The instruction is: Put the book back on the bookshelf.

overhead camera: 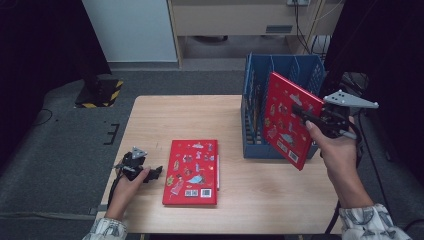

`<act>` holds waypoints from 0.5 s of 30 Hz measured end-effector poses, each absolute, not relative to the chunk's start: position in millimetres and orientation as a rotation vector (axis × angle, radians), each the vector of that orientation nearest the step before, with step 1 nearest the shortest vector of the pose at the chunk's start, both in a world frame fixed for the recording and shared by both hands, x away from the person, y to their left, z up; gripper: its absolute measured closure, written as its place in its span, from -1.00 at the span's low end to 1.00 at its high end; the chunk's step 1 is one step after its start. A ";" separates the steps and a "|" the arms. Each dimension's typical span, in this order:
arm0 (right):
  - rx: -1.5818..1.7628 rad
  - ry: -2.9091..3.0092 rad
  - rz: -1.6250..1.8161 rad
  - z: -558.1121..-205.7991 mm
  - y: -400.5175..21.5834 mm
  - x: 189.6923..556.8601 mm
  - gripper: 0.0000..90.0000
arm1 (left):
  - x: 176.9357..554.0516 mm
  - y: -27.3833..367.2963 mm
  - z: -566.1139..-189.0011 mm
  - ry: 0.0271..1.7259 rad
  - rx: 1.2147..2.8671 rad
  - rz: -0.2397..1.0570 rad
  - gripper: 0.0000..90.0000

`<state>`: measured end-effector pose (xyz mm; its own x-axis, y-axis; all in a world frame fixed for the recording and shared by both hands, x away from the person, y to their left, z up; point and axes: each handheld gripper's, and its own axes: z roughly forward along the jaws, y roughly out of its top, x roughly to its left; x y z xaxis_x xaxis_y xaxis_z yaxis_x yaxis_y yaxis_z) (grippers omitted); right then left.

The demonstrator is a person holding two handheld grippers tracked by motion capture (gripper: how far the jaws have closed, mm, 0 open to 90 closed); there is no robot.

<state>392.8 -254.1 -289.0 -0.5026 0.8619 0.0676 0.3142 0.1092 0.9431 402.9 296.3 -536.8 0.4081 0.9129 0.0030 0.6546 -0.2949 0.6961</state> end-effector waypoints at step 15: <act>1.170 1.835 1.348 -279.7 -255.8 417.2 0.76 | 402.6 295.9 -536.8 1.333 2.049 0.544 -1.00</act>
